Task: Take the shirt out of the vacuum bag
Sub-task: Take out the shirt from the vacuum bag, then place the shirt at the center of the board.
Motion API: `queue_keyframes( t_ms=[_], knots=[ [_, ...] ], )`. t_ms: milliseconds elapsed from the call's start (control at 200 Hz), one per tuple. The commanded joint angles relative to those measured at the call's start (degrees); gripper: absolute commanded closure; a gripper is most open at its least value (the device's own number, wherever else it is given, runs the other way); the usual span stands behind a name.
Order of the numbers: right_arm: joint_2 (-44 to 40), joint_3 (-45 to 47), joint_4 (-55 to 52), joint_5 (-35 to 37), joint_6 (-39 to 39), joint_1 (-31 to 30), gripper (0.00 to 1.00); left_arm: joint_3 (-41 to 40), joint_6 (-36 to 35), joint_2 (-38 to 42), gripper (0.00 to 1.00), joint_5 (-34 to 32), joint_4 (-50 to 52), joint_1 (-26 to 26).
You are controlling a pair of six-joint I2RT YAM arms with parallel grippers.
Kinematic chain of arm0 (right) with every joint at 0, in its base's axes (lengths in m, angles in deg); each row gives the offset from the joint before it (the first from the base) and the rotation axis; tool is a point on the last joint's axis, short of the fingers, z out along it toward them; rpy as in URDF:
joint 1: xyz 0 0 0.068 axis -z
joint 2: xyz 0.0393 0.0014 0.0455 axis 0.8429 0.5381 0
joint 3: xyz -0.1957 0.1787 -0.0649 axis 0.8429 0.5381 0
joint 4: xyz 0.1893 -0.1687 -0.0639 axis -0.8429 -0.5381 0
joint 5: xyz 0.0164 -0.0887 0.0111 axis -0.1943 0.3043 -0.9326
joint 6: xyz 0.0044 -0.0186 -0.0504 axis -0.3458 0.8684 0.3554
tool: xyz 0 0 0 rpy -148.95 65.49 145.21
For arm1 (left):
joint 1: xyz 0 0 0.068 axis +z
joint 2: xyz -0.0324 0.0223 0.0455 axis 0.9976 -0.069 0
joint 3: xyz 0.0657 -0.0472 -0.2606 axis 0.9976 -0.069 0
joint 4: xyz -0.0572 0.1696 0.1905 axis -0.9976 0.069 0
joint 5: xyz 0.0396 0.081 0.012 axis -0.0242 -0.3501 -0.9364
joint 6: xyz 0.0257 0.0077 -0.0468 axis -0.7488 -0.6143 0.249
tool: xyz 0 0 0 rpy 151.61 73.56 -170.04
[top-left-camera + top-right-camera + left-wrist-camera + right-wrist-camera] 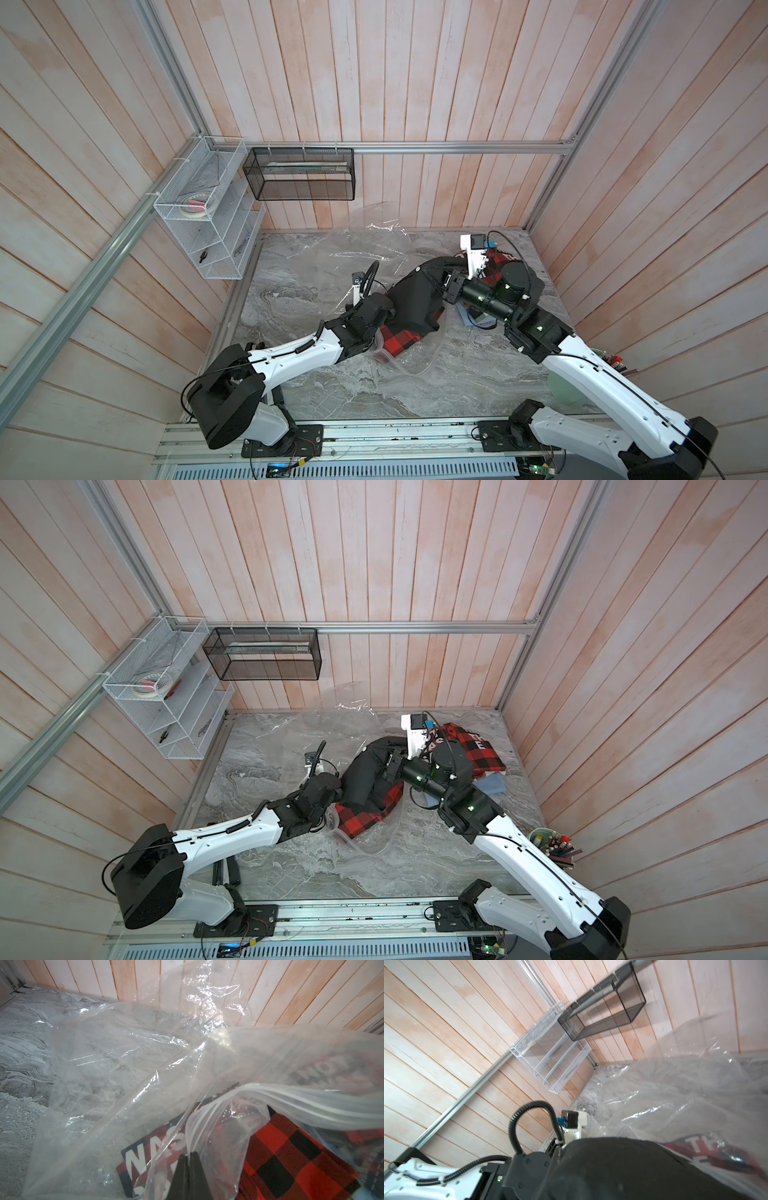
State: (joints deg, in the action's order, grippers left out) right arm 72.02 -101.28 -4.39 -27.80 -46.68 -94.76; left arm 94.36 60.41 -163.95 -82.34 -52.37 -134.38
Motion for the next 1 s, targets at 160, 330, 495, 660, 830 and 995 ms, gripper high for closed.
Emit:
queue_keyframes(
  t_ms=[160, 330, 495, 660, 830, 995],
  knots=[
    [-0.37, -11.32, -1.39, -5.15, 3.37, 8.60, 1.00, -1.29, 2.58, -1.01, 1.00, -1.71, 1.32, 0.79],
    [2.27, -12.56, 2.38, -11.55, -0.15, 22.09, 1.00, -2.14, 2.98, 0.42, 1.00, -2.27, 1.49, 0.88],
    [7.13, -13.69, 5.76, -12.96, -2.23, 31.03, 1.00, -2.73, 3.32, 2.06, 1.00, -2.92, 2.60, 0.90],
    [11.55, -13.66, 7.34, -7.13, 1.11, 34.29, 1.00, -4.30, 3.81, 4.10, 1.00, -2.96, 3.20, 0.92],
    [17.71, -13.83, 12.70, -7.81, -1.03, 38.51, 1.00, -5.31, 4.03, 5.16, 1.00, -3.15, 3.91, 0.90],
    [22.81, -13.74, 17.55, -3.79, 1.30, 39.13, 1.00, -5.44, 3.95, 5.24, 1.00, -3.23, 3.98, 0.88]
  ],
)
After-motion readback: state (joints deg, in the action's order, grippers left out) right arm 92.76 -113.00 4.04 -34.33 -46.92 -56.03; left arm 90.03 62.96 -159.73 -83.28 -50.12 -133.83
